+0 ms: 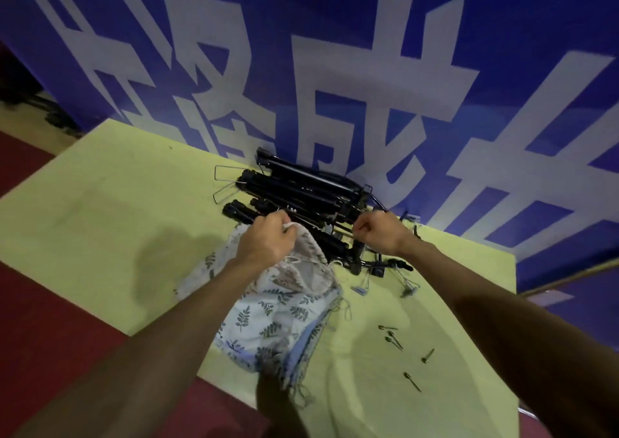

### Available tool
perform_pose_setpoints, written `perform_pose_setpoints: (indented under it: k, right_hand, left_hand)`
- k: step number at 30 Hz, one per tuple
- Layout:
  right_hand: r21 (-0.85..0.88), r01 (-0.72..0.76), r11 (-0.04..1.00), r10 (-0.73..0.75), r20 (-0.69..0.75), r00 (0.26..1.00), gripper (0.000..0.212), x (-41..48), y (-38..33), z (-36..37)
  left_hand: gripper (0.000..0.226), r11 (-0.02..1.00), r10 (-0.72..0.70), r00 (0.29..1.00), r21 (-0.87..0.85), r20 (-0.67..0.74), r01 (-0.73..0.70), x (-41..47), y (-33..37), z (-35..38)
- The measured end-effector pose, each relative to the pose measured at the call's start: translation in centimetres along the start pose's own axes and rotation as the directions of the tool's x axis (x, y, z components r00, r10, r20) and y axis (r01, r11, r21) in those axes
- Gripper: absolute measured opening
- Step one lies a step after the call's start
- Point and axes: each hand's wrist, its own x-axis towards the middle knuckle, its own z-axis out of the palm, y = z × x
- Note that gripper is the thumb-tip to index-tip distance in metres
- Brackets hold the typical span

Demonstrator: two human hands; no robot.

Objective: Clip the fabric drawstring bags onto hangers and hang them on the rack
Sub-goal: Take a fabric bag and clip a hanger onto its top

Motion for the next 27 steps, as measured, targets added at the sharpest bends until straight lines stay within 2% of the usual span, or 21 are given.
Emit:
perform_pose_setpoints:
  k: [3, 5, 9, 13, 15, 18, 20, 24, 27]
  right_hand:
    - [-0.078, -0.061, 0.995, 0.061, 0.006, 0.998, 0.023, 1.6, 1.6, 1.4]
    - [-0.139, -0.029, 0.99, 0.031, 0.014, 0.999, 0.025, 2.9, 1.1, 2.3]
    - [-0.337, 0.072, 0.939, -0.027, 0.135, 0.99, 0.038, 5.2, -1.8, 4.4]
    - [-0.48, 0.074, 0.874, 0.058, 0.255, 0.965, 0.06, 7.7, -2.0, 7.1]
    - [-0.537, 0.069, 0.841, 0.1, 0.279, 0.955, 0.068, 8.2, -1.4, 8.3]
    - [-0.635, 0.047, 0.771, 0.131, 0.23, 0.964, 0.069, 8.3, -1.0, 9.3]
    - [-0.655, 0.052, 0.754, 0.114, 0.208, 0.971, 0.066, 8.3, -1.0, 9.3]
    - [-0.624, 0.037, 0.78, 0.108, 0.192, 0.976, 0.076, 7.7, -1.0, 7.7]
    - [-0.563, 0.035, 0.826, 0.097, 0.201, 0.975, 0.067, 6.4, -1.1, 5.7]
  left_hand:
    - [0.032, 0.988, -0.052, 0.999, -0.143, 0.008, 0.053, 0.5, -1.1, 1.6]
    - [0.033, 0.966, -0.086, 0.995, -0.241, 0.051, 0.096, 1.0, -1.6, 2.3]
    - [0.032, 0.957, -0.099, 0.981, -0.252, 0.167, 0.14, 1.9, -2.9, 2.9]
    - [0.029, 0.922, -0.16, 0.963, -0.315, 0.217, 0.224, 2.5, -4.2, 2.7]
    - [0.027, 0.901, -0.169, 0.953, -0.353, 0.251, 0.252, 2.4, -4.3, 2.6]
    - [0.027, 0.88, -0.167, 0.942, -0.386, 0.292, 0.276, 2.1, -4.6, 2.5]
    - [0.023, 0.869, -0.176, 0.939, -0.403, 0.294, 0.288, 1.9, -4.8, 2.6]
    - [0.017, 0.841, -0.191, 0.943, -0.45, 0.272, 0.3, 1.6, -4.7, 2.4]
    - [0.018, 0.83, -0.21, 0.943, -0.463, 0.259, 0.312, 1.3, -4.5, 2.2]
